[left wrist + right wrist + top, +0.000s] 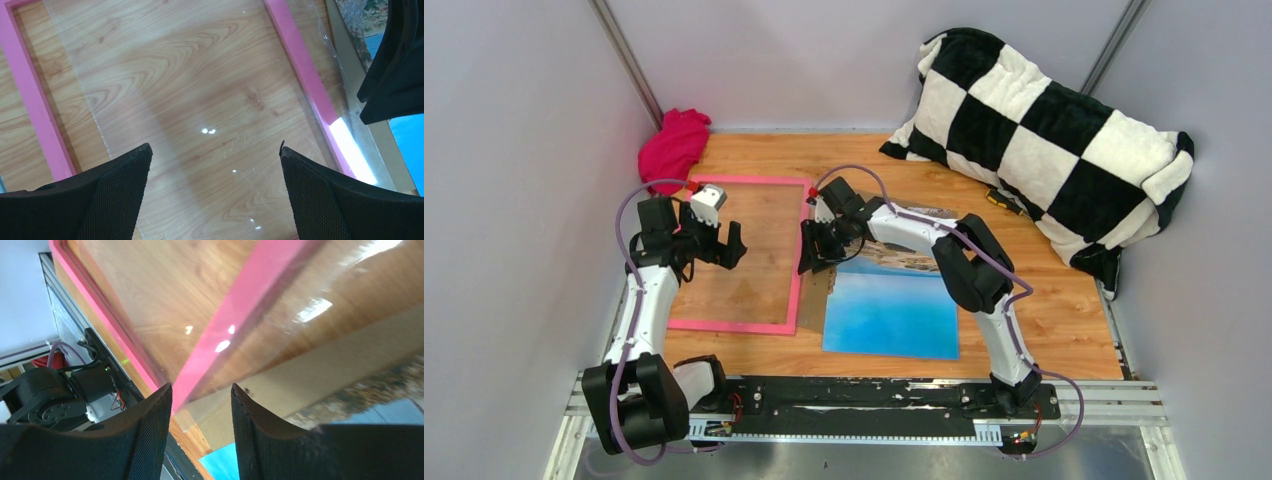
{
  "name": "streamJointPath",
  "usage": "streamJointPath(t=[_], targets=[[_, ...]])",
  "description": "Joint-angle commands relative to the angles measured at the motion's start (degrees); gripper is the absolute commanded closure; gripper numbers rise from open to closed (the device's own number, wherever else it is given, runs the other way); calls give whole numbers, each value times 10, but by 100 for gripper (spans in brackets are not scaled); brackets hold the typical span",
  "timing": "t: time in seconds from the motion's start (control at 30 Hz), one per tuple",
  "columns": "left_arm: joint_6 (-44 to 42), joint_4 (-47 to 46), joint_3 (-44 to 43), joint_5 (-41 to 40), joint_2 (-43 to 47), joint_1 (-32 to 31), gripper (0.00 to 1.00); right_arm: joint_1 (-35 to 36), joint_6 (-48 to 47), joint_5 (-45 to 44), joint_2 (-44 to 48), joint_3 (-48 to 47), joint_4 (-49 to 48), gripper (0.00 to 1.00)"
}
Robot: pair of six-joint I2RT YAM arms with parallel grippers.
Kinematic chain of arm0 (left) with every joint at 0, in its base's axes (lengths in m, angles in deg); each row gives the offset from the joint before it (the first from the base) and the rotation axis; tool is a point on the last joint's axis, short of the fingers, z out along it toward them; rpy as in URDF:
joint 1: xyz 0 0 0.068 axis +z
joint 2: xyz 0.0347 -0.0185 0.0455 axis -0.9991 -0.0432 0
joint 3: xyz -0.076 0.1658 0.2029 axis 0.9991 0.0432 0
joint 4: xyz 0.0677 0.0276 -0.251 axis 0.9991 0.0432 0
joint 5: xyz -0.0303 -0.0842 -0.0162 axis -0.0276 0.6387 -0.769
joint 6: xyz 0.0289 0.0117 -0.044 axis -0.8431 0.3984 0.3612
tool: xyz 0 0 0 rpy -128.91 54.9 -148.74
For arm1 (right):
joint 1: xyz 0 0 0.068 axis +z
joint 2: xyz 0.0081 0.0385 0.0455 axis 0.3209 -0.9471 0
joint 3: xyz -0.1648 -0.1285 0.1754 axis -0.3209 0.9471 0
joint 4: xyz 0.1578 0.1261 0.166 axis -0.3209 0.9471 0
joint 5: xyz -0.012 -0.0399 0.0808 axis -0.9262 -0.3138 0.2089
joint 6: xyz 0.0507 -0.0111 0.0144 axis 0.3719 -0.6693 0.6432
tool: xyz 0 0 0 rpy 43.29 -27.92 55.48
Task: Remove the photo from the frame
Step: Remove the photo frame item from the photo frame, then pick up the photo from the photo frame.
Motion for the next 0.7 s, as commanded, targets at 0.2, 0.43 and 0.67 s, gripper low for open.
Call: streamJointPath(t=[0.2,0.43,0.67], targets=[[-7,-6,9,10,2,5,0,24,-88,-9,-20,-62,81,51],[-10,-5,10,21,2,5,0,-26,-232,-18,105,20,105,49],[-15,7,5,43,2,4,0,-181,-312,100,209,98,126,48]])
